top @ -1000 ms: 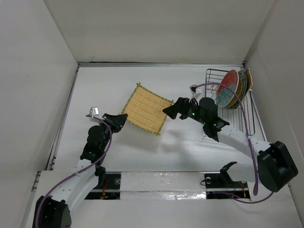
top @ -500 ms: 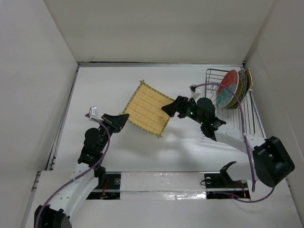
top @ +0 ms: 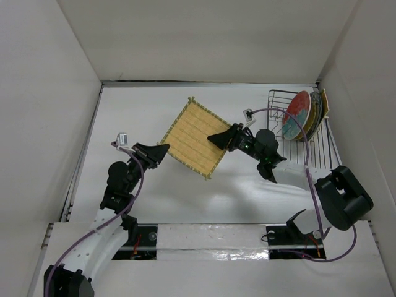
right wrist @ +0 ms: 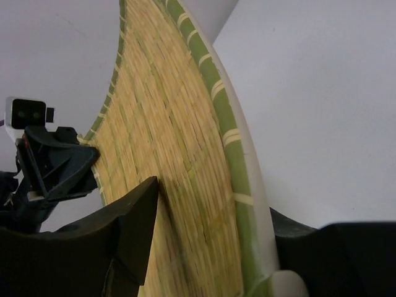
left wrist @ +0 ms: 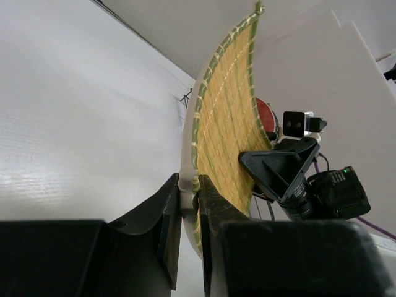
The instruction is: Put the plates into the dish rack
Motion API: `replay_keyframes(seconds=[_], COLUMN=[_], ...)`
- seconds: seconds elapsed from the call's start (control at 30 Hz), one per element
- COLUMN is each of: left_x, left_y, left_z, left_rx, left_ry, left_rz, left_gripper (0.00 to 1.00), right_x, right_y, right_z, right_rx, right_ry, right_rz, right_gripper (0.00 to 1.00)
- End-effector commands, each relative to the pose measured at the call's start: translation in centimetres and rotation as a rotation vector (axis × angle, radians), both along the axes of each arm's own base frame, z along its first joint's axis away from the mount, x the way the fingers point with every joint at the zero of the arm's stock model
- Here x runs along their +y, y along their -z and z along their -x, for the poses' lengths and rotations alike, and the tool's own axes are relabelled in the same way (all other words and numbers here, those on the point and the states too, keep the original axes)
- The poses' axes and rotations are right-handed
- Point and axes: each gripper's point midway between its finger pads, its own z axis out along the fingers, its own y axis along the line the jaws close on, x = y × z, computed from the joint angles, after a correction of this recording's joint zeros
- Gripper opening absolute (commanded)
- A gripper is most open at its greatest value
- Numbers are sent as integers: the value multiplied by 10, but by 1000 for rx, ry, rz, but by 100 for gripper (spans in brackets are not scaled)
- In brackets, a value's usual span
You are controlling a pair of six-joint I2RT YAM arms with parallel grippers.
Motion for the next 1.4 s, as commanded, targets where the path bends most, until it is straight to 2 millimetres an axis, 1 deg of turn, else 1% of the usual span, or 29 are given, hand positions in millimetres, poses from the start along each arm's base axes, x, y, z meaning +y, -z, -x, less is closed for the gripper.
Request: replay_keyframes(seconds=[0.0, 0.03, 0.1, 0.13, 0.17, 0.23, 0.27, 0.3, 0.37, 0.43, 0.5, 0.6, 0.63, 0.67, 0.7, 0.73, 0.77, 0.8, 0.83, 0.87, 0.9, 0.93, 0.97, 1.0, 1.17, 1.2, 1.3, 1.33, 1.37], left_x=[-17, -18, -16, -15, -14, -9, -5, 2, 8, 12, 13, 8, 6, 3, -2, -5, -8, -12, -14, -15, -16, -16, -16, -14, -9, -12, -11, -17, -20], left_y=[-54, -54, -48, -54, -54, -59, -61, -58, -64, -65, -66, -67, -63, -62, -65, -54, -51, -52, -45, -44, -48, -47, -47, -50, -52, -49, -36, -33, -30], left_z=[12, 8, 3, 1, 0, -3, -5, -9, -7, -4, -2, 4, 4, 6, 9, 7, 8, 9, 8, 9, 10, 11, 13, 16, 17, 17, 11, 12, 11], left_rx=[-162, -151, -144, -158, -174, -187, -191, -181, -200, -222, -236, -267, -265, -271, -302, -286, -285, -300, -289, -295, -322, -329, -342, -375, -409, -401, -369, -358, -357], left_ry=[110, 107, 88, 84, 74, 42, 20, -22, -55, -77, -82, -49, -34, -16, 16, 34, 51, 74, 83, 92, 97, 98, 99, 90, 60, 61, 36, 57, 63], left_rz=[-14, -34, -93, -109, -144, -177, -191, -216, -216, -206, -199, -186, -185, -180, -168, -171, -167, -165, -171, -171, -168, -168, -170, -166, -185, -190, -224, -233, -256], left_gripper=[0, 0, 9, 13, 24, 41, 57, 63, 74, 77, 77, 73, 71, 65, 62, 58, 50, 46, 42, 31, 24, 18, 7, 3, 0, 0, 0, 0, 0], right_x=[6, 4, -1, -5, -8, -23, -28, -39, -60, -83, -102, -137, -150, -156, -161, -208, -219, -241, -251, -263, -281, -289, -295, -312, -344, -348, -359, -363, -364], right_y=[-40, -42, -43, -55, -63, -64, -84, -81, -98, -108, -117, -139, -165, -178, -159, -165, -180, -182, -185, -195, -194, -195, -191, -192, -186, -179, -184, -176, -183], right_z=[17, 17, 14, 15, 14, 2, 3, -6, -13, -25, -29, -42, -41, -39, -39, -51, -50, -51, -51, -50, -49, -49, -54, -54, -70, -79, -92, -101, -105], right_rx=[-166, -173, -176, -197, -212, -200, -232, -212, -243, -250, -259, -286, -325, -369, -305, -288, -306, -303, -302, -313, -297, -291, -278, -257, -224, -211, -226, -207, -217], right_ry=[-56, -46, -9, 9, 26, 103, 128, 183, 254, 347, 405, 542, 598, 616, 614, 866, 921, 1021, 1073, 1131, 1220, 1267, 1300, 1369, 1476, 1492, 1559, 1574, 1589], right_rz=[-60, -61, -35, -38, -38, 7, -2, 41, 51, 81, 97, 122, 90, 100, 178, 227, 235, 291, 314, 330, 394, 418, 461, 499, 557, 592, 647, 725, 735], right_gripper=[0, 0, 0, 0, 0, 0, 0, 0, 0, 0, 0, 0, 0, 0, 0, 0, 0, 0, 0, 0, 0, 0, 0, 0, 0, 0, 0, 0, 0])
